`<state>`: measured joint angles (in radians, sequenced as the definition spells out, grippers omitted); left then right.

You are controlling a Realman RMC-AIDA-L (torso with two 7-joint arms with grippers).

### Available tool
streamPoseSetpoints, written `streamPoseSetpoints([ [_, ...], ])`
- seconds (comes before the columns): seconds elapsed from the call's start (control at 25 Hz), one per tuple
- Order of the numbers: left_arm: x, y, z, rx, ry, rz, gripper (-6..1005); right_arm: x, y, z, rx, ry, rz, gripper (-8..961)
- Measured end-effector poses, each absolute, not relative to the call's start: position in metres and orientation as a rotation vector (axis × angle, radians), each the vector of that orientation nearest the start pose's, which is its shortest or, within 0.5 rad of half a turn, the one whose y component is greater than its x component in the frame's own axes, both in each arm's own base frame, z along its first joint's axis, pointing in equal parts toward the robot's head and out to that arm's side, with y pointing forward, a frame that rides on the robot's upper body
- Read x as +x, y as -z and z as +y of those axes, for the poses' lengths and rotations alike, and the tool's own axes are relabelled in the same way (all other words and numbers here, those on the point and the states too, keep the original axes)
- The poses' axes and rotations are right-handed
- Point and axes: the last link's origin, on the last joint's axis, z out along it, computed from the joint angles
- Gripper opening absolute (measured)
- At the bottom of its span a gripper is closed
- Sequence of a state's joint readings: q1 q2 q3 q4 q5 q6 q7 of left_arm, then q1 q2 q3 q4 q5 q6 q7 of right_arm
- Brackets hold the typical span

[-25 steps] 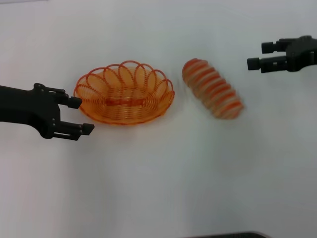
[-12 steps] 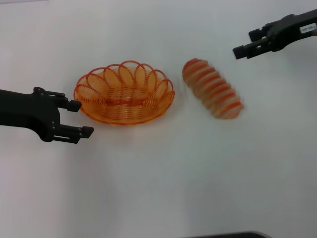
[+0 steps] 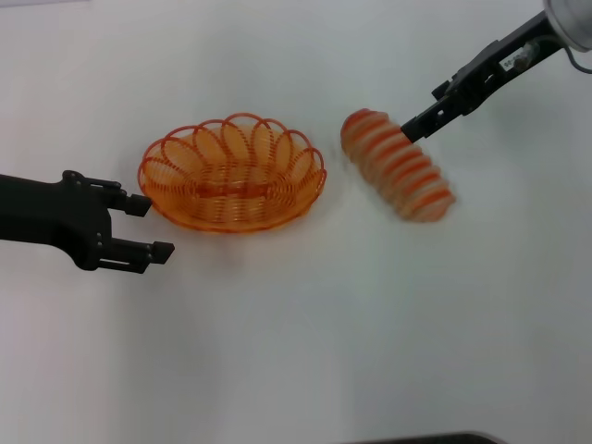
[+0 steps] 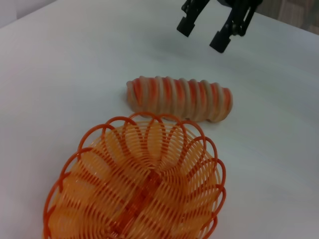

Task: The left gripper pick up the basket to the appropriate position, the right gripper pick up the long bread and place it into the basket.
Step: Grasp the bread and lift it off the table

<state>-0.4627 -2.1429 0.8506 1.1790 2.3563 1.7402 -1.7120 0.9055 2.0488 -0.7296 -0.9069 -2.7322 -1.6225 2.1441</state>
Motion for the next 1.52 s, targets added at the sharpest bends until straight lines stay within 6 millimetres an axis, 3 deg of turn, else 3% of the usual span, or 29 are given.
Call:
streamPoseSetpoints([
  [0.48, -0.252, -0.02, 0.31, -2.936, 0.067, -0.638, 729, 0.171, -0.013, 0.407, -2.635, 0.627, 0.981, 888],
  [1.0, -0.258, -0.019, 0.311, -2.927, 0.029, -0.654, 729, 0.17, -0.013, 0.419, -2.409, 0.496, 1.248, 885],
  [1.52, -0.261, -0.02, 0.315, -2.928, 0.015, -0.663, 725, 0.165, -0.007, 0.417, -2.399, 0.491, 1.304, 885],
])
